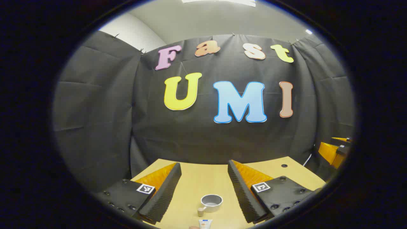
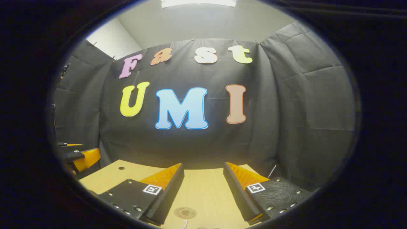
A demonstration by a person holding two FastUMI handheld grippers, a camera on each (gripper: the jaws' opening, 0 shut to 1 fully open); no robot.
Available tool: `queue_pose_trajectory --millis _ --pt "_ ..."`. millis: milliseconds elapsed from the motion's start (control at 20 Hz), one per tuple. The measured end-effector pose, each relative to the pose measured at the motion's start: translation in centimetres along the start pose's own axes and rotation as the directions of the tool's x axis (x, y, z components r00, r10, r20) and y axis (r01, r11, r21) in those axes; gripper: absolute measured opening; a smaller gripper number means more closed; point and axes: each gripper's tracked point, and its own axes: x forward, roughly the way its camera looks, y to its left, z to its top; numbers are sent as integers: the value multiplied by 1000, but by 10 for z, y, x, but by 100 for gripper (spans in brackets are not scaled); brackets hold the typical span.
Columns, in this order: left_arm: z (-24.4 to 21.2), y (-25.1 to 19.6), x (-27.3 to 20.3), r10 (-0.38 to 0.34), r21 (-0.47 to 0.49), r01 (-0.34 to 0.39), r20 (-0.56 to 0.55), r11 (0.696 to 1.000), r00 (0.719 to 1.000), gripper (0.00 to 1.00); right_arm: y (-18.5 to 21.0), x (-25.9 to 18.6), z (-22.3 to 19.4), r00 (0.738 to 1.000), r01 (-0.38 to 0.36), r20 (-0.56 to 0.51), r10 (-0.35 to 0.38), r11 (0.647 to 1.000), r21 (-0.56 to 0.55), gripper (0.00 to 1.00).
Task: Put the toothbrush and toothpaste on the desktop into the cup, then pick up the cup and place it on the coaster on the desktop.
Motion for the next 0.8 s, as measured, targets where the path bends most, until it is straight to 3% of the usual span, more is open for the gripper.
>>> queue_pose_trajectory --millis 200,800 --pt "-7 -6 -1 -44 11 44 -6 999 999 95 9 6 -10 999 -11 -36 11 1000 9 82" --pt "-31 -2 20 -47 -15 46 -58 999 997 95 18 19 -35 994 -33 -106 32 999 1 82"
